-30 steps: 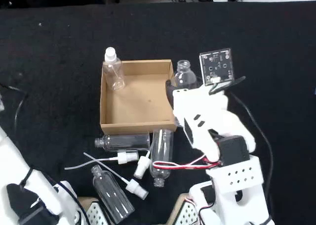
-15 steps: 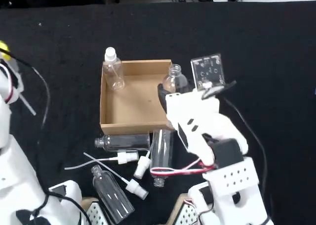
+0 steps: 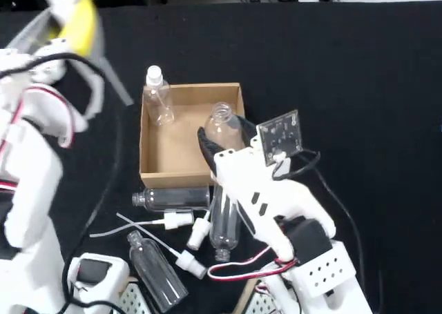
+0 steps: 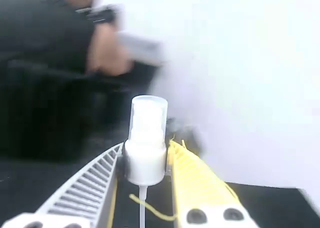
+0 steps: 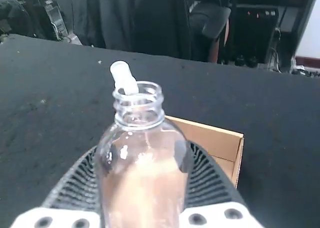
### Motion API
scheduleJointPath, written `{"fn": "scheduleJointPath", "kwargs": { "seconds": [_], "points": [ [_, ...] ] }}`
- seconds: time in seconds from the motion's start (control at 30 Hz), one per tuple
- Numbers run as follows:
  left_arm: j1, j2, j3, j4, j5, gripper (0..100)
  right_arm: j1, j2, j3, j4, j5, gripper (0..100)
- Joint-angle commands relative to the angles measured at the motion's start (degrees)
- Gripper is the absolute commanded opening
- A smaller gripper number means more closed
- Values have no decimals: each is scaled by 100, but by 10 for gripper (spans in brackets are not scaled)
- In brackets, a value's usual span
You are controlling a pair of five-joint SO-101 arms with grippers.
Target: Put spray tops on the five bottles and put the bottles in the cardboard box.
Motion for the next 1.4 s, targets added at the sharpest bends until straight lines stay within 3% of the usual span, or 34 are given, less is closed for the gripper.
{"fn": "scheduleJointPath", "kwargs": {
  "seconds": [0.0,0.17,0.43,0.57,0.83,1.37],
  "points": [
    [1288,-44,-277,-677,70,32,-97,-224,31,-316,-18,11],
    [2211,-44,356,-1327,62,33,-97,-224,31,-290,-18,11],
    [2158,-114,1930,-2892,53,33,-97,-224,31,-290,-18,11],
    [2202,-105,2088,-2840,-308,33,-97,-224,31,-290,-18,11],
    [2202,-114,2290,-2242,-325,33,-97,-215,31,-316,-18,11],
    [2378,-53,1895,-2497,-325,33,-97,-224,31,-308,-18,11]
  ]
}}
